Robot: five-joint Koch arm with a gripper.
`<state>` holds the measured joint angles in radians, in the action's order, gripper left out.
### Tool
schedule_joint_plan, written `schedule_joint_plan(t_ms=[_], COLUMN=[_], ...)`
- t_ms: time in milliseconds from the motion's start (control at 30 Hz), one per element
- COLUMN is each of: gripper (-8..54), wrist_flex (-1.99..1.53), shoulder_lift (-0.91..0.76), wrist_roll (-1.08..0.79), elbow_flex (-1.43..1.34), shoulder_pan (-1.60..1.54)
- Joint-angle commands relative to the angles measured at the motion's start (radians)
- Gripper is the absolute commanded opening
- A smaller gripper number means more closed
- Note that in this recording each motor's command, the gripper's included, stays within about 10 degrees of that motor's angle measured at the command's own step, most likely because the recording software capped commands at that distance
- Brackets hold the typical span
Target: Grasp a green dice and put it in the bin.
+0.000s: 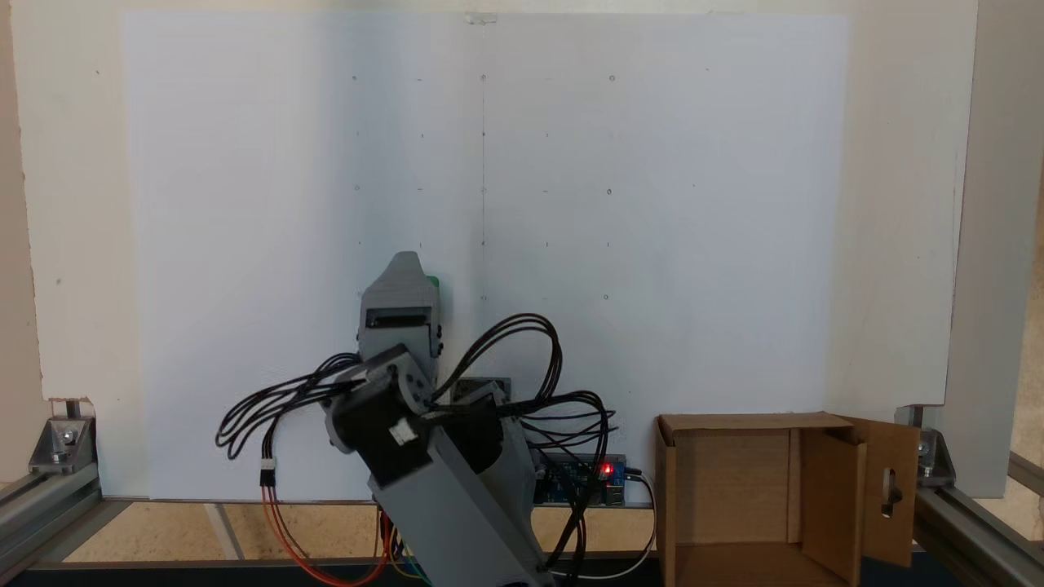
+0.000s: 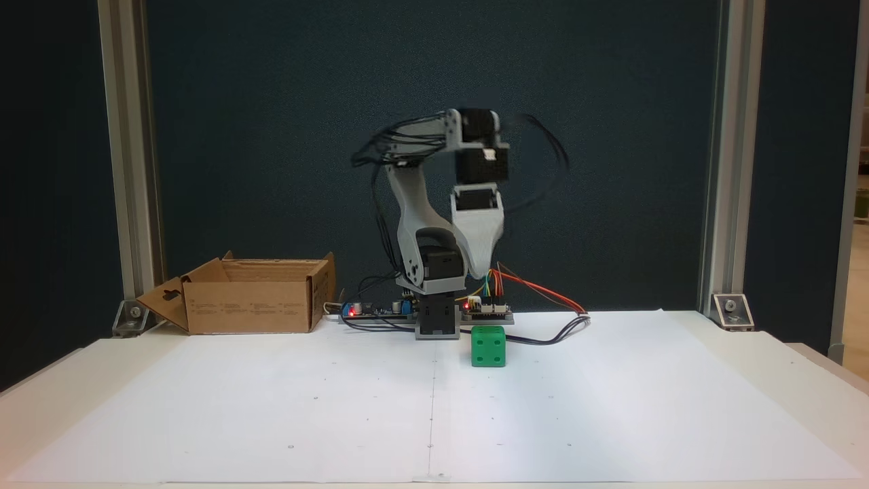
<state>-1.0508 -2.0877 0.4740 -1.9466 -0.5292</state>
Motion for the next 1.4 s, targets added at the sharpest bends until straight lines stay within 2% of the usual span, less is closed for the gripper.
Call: schedule_joint_plan(t_ms=[0, 567, 1000, 1367], gripper=[44.1, 43.2, 43.2, 43.7], wrist_flex=[0.028, 0.100, 0.112, 0.141], shoulder_lift=[0.038, 0.104, -0.014, -0.005], wrist_roll=[0.060, 0.238, 0.310, 0.311], elbow_flex=[0.052, 0.000, -0.156, -0.179], shoulder_pan=[-0.009, -0.115, -0.138, -0.175])
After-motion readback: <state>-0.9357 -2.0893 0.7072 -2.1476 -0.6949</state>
